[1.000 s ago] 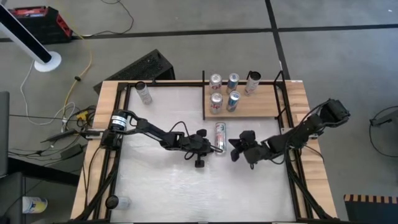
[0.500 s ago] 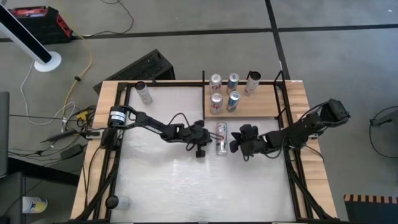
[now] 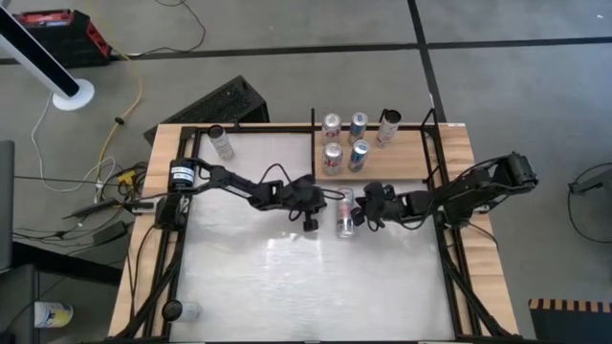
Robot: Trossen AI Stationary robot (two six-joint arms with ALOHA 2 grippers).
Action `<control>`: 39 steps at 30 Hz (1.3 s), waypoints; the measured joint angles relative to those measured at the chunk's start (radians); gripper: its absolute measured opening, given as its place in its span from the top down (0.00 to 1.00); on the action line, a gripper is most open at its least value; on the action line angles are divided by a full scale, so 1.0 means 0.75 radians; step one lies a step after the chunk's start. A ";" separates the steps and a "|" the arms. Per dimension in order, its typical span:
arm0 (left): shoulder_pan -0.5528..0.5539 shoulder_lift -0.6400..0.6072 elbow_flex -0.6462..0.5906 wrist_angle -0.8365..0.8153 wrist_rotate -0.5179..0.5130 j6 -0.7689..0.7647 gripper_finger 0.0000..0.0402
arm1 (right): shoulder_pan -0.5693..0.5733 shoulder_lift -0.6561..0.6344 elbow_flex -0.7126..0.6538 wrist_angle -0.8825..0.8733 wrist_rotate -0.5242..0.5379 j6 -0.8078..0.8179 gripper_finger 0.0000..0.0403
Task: Place canned beverage on shelf
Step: Put the white-pink soda can aligned with the other white-pink soda can on the shelf
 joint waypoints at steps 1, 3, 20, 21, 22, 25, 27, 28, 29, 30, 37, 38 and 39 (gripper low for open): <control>-0.004 0.000 0.014 -0.007 0.006 0.000 1.00 | -0.004 0.000 0.000 0.002 -0.013 -0.002 0.95; -0.012 0.000 0.040 -0.016 0.018 0.018 1.00 | -0.003 0.000 0.000 0.008 -0.024 -0.003 0.95; -0.033 0.000 0.080 -0.099 0.086 0.028 1.00 | 0.041 0.000 0.000 0.112 -0.189 -0.058 0.95; -0.034 0.000 0.080 -0.101 0.087 0.027 1.00 | 0.042 0.000 0.000 0.115 -0.210 -0.058 0.95; -0.037 0.000 0.080 -0.102 0.087 0.023 1.00 | 0.045 0.000 0.000 0.115 -0.230 -0.058 0.95; -0.043 0.000 0.080 -0.103 0.103 0.023 1.00 | 0.058 0.000 0.000 0.116 -0.255 -0.057 0.95; -0.049 0.000 0.080 -0.105 0.119 0.023 1.00 | 0.068 0.000 0.000 0.116 -0.255 -0.048 0.95; -0.054 -0.001 0.080 -0.107 0.119 0.023 1.00 | 0.071 0.000 0.000 0.116 -0.255 -0.039 0.95; -0.056 -0.001 0.080 -0.108 0.117 0.023 1.00 | 0.071 0.000 0.000 0.115 -0.253 -0.029 0.95; -0.057 -0.001 0.080 -0.110 0.118 0.025 1.00 | 0.071 0.000 0.000 0.114 -0.248 -0.025 0.95; -0.045 -0.002 0.080 -0.110 0.109 0.036 1.00 | 0.005 0.009 0.000 0.074 -0.176 -0.032 0.95; -0.044 -0.002 0.080 -0.110 0.109 0.036 1.00 | -0.012 0.030 0.000 0.092 -0.180 -0.048 0.95; -0.041 -0.002 0.081 -0.110 0.109 0.035 1.00 | -0.027 0.050 0.001 0.107 -0.197 -0.059 0.95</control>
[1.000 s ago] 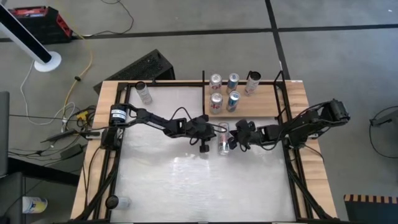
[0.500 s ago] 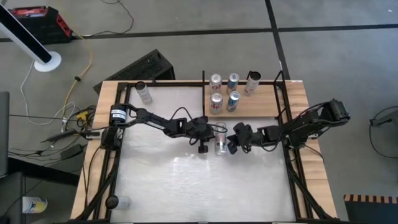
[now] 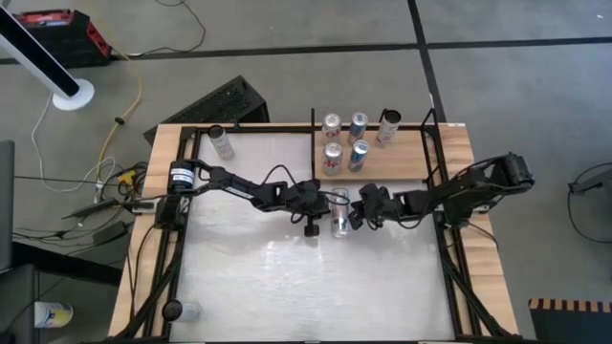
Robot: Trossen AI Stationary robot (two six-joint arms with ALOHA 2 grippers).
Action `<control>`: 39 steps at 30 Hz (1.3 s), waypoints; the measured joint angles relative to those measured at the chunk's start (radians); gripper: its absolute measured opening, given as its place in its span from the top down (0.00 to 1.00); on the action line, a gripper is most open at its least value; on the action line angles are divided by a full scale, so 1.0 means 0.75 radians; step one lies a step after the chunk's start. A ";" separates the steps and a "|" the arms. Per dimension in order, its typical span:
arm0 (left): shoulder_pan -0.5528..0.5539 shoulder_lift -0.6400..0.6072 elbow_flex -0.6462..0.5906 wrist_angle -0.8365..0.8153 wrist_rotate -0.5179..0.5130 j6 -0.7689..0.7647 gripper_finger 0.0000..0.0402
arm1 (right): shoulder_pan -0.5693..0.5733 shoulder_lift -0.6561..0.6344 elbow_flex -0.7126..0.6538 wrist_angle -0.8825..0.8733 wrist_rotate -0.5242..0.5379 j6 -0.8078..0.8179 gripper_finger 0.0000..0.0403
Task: Place canned beverage on shelf
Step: Put the white-pink soda can aligned with the other white-pink soda can on the shelf
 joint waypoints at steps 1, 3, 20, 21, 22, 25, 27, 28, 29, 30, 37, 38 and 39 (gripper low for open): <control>0.000 0.000 0.000 0.000 0.000 0.000 1.00 | -0.014 0.019 -0.001 0.010 -0.023 -0.011 0.95; 0.000 -0.001 0.000 0.000 0.002 0.000 1.00 | -0.039 0.083 0.001 0.101 -0.064 -0.043 0.95; -0.003 -0.001 -0.001 -0.063 -0.013 -0.002 1.00 | -0.037 0.255 0.082 0.280 -0.080 -0.226 0.95; -0.004 -0.001 -0.001 -0.062 -0.020 -0.002 1.00 | -0.038 0.255 0.083 0.281 -0.081 -0.231 0.95; -0.005 -0.001 -0.001 -0.062 -0.021 -0.002 1.00 | -0.038 0.255 0.083 0.281 -0.081 -0.242 0.95; -0.005 -0.001 -0.001 -0.061 -0.023 0.006 1.00 | -0.037 0.255 0.083 0.281 -0.082 -0.260 0.95; -0.009 -0.001 -0.001 -0.059 -0.037 0.012 1.00 | -0.037 0.255 0.083 0.284 -0.081 -0.263 0.95; -0.010 -0.001 -0.001 -0.058 -0.046 0.013 1.00 | -0.037 0.255 0.083 0.288 -0.080 -0.273 0.95; -0.011 -0.001 -0.001 -0.057 -0.052 0.017 1.00 | -0.037 0.255 0.083 0.291 -0.078 -0.282 0.95; -0.014 -0.001 -0.001 -0.057 -0.055 0.023 1.00 | -0.038 0.254 0.083 0.292 -0.075 -0.287 0.95; -0.030 -0.023 -0.001 -0.079 -0.124 0.067 1.00 | -0.042 0.254 0.085 0.302 -0.069 -0.318 0.95; -0.034 -0.036 -0.001 -0.088 -0.151 0.075 1.00 | -0.048 0.253 0.085 0.301 -0.068 -0.320 0.95; -0.035 -0.055 -0.002 -0.106 -0.174 0.082 1.00 | -0.052 0.252 0.085 0.302 -0.068 -0.323 0.95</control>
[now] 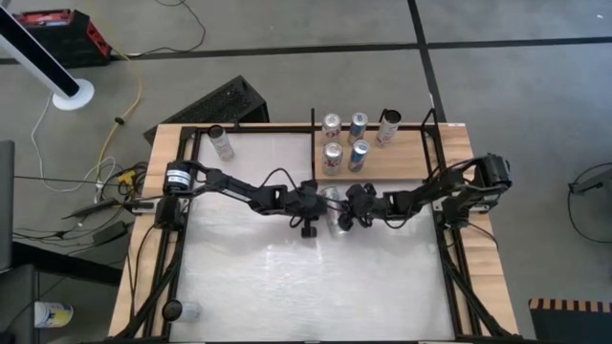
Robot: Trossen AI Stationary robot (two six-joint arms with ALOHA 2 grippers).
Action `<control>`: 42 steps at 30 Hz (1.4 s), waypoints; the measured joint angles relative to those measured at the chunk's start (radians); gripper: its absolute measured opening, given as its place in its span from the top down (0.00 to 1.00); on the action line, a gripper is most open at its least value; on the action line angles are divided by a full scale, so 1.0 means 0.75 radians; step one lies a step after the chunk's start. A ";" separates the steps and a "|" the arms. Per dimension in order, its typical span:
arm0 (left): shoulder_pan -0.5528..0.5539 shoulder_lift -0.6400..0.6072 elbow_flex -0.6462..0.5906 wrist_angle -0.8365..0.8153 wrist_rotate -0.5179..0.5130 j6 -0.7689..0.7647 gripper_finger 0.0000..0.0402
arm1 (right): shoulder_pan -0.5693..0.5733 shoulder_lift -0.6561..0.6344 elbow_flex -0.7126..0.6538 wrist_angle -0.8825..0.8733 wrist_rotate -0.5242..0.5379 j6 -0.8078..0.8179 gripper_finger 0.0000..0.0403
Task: Place canned beverage on shelf
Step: Put the white-pink soda can aligned with the other white-pink soda can on the shelf
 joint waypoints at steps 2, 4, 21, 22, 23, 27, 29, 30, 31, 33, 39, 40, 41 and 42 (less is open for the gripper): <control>-0.001 -0.037 0.001 -0.028 -0.032 0.010 1.00 | -0.002 -0.013 0.000 -0.001 0.002 -0.015 0.95; 0.000 -0.074 0.000 -0.058 -0.045 0.022 1.00 | -0.002 -0.031 0.000 -0.002 0.007 -0.034 0.95; -0.011 -0.150 0.001 -0.103 -0.077 0.051 1.00 | 0.001 -0.251 0.003 -0.007 0.022 -0.149 0.95; -0.015 -0.153 0.001 -0.103 -0.084 0.061 1.00 | 0.001 -0.256 0.003 -0.008 0.022 -0.157 0.95; -0.019 -0.161 0.001 -0.108 -0.087 0.068 1.00 | 0.002 -0.262 0.003 -0.010 0.020 -0.165 0.95; -0.039 -0.188 0.001 -0.118 -0.105 0.091 1.00 | 0.003 -0.265 0.004 -0.001 0.018 -0.172 0.95; -0.046 -0.207 0.001 -0.118 -0.119 0.098 1.00 | 0.002 -0.265 0.004 -0.001 0.017 -0.172 0.95; -0.050 -0.216 0.001 -0.119 -0.133 0.102 1.00 | 0.002 -0.265 0.004 0.000 0.016 -0.173 0.95; -0.053 -0.222 0.003 -0.115 -0.139 0.106 1.00 | 0.004 -0.265 0.004 -0.001 0.013 -0.174 0.95; -0.057 -0.238 0.005 -0.107 -0.142 0.113 1.00 | 0.011 -0.265 0.005 0.006 0.012 -0.176 0.95; -0.058 -0.246 0.006 -0.119 -0.141 0.114 1.00 | 0.033 -0.264 0.006 0.004 0.024 -0.177 0.95; -0.058 -0.246 0.006 -0.119 -0.141 0.114 1.00 | 0.037 -0.264 0.006 0.000 0.028 -0.177 0.95; -0.058 -0.246 0.006 -0.119 -0.142 0.114 1.00 | 0.038 -0.264 0.006 0.000 0.031 -0.177 0.95; -0.058 -0.246 0.006 -0.121 -0.142 0.114 1.00 | 0.038 -0.267 0.006 -0.003 0.030 -0.177 0.95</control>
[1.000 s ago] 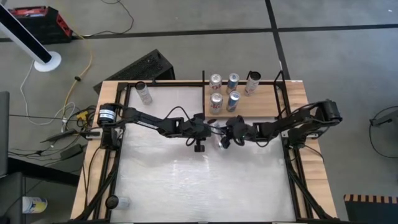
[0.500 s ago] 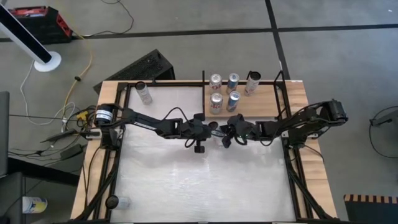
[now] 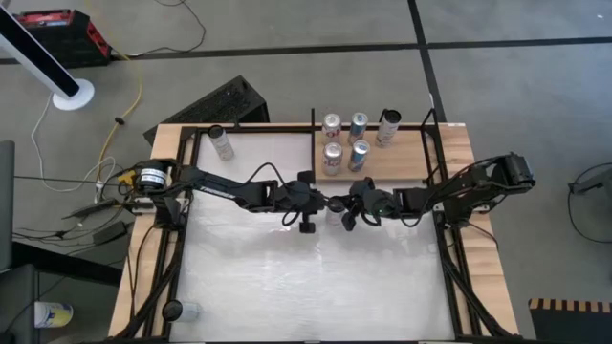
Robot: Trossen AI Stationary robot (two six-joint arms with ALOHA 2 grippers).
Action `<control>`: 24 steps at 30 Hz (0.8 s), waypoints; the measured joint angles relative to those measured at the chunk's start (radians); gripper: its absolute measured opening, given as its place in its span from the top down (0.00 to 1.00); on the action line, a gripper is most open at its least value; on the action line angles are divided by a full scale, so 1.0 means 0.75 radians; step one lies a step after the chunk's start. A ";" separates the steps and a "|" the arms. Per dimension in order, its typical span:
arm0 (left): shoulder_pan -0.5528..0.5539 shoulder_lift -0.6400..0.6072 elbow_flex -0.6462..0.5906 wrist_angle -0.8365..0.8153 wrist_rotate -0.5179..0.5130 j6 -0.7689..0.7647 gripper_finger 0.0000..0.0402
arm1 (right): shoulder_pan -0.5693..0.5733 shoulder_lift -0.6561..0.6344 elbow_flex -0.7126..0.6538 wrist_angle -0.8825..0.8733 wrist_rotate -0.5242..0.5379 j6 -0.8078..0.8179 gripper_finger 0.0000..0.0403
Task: Place canned beverage on shelf
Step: Put the white-pink soda can aligned with the other white-pink soda can on the shelf
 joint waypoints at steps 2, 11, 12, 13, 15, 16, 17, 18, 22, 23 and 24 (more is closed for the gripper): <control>0.000 0.000 -0.001 -0.011 -0.001 0.002 1.00 | 0.000 -0.028 0.000 -0.035 0.001 0.000 0.95; -0.003 -0.151 -0.002 -0.256 -0.061 -0.050 1.00 | 0.042 -0.297 -0.001 -0.356 0.042 0.006 0.95; -0.004 -0.176 -0.003 -0.284 -0.056 -0.068 1.00 | 0.057 -0.327 -0.001 -0.384 0.046 0.019 0.95; -0.004 -0.199 -0.003 -0.301 -0.038 -0.088 1.00 | 0.073 -0.366 0.002 -0.427 0.046 0.037 0.95; -0.006 -0.249 -0.003 -0.380 0.014 -0.110 1.00 | 0.120 -0.434 -0.003 -0.522 0.048 0.075 0.95; -0.007 -0.271 -0.003 -0.411 0.048 -0.115 1.00 | 0.145 -0.458 0.000 -0.534 0.052 0.095 0.95; -0.010 -0.286 -0.003 -0.423 0.081 -0.115 1.00 | 0.173 -0.481 0.001 -0.565 0.051 0.115 0.95; -0.015 -0.298 -0.003 -0.434 0.106 -0.113 0.99 | 0.205 -0.499 -0.001 -0.600 0.051 0.133 0.95; -0.037 -0.326 -0.025 -0.416 0.239 -0.058 0.94 | 0.336 -0.521 -0.001 -0.591 0.052 0.166 0.95; -0.041 -0.324 -0.034 -0.397 0.276 -0.044 0.92 | 0.367 -0.519 -0.002 -0.573 0.052 0.166 0.95; -0.044 -0.322 -0.044 -0.393 0.308 -0.036 0.89 | 0.396 -0.517 -0.001 -0.558 0.053 0.166 0.95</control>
